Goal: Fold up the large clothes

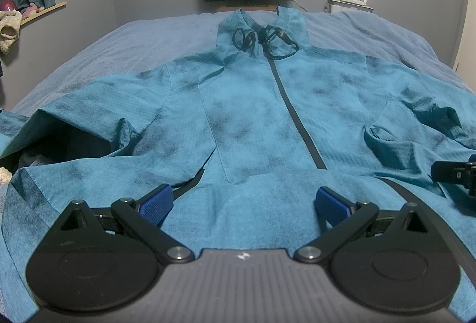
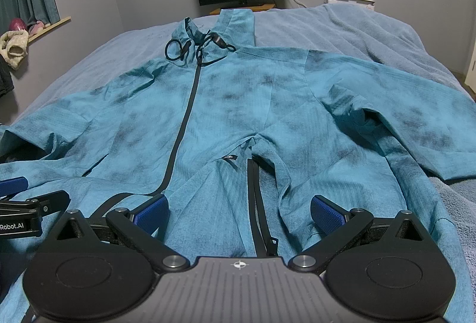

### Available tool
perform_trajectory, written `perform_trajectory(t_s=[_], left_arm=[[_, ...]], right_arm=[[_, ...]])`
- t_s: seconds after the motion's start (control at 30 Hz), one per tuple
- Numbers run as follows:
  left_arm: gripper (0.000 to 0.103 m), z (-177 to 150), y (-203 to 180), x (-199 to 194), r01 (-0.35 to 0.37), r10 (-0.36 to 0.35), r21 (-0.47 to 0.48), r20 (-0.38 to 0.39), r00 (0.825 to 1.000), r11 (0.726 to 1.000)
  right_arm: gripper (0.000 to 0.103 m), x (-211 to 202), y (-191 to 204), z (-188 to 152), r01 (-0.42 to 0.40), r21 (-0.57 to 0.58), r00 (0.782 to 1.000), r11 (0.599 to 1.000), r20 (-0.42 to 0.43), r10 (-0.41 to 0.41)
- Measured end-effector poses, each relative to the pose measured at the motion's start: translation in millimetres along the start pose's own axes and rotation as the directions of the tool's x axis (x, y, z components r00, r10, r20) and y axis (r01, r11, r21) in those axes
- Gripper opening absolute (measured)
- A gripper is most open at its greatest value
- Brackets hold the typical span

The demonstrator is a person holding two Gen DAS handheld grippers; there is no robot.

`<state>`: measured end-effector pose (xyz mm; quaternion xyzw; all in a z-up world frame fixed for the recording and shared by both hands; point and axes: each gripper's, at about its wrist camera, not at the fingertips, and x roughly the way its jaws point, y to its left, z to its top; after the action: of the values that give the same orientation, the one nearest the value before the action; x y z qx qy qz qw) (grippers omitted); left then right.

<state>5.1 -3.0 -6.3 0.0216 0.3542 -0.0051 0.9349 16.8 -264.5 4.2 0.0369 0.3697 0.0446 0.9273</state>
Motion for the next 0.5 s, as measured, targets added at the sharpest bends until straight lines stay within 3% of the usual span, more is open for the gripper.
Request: perform_trajectory(t_s=[0.33, 0.4, 0.5], left_arm=[[0.103, 9, 2, -3, 0.023, -0.023, -0.015, 0.008, 1.000, 1.000], [0.103, 25, 6, -10, 0.016, -0.016, -0.001, 0.054, 0.998, 1.000], [0.103, 55, 10, -23, -0.051, 0.044, 0.052, 0.141, 0.989, 0.997]], right_arm=[[0.103, -3, -3, -1, 0.013, 0.009, 1.000, 1.000, 0.028, -0.013], [0.103, -9, -4, 4, 0.021, 0.018, 0.998, 1.000, 0.061, -0.022], [0.103, -31, -7, 21, 0.051, 0.028, 0.983, 0.998, 0.173, -0.055]])
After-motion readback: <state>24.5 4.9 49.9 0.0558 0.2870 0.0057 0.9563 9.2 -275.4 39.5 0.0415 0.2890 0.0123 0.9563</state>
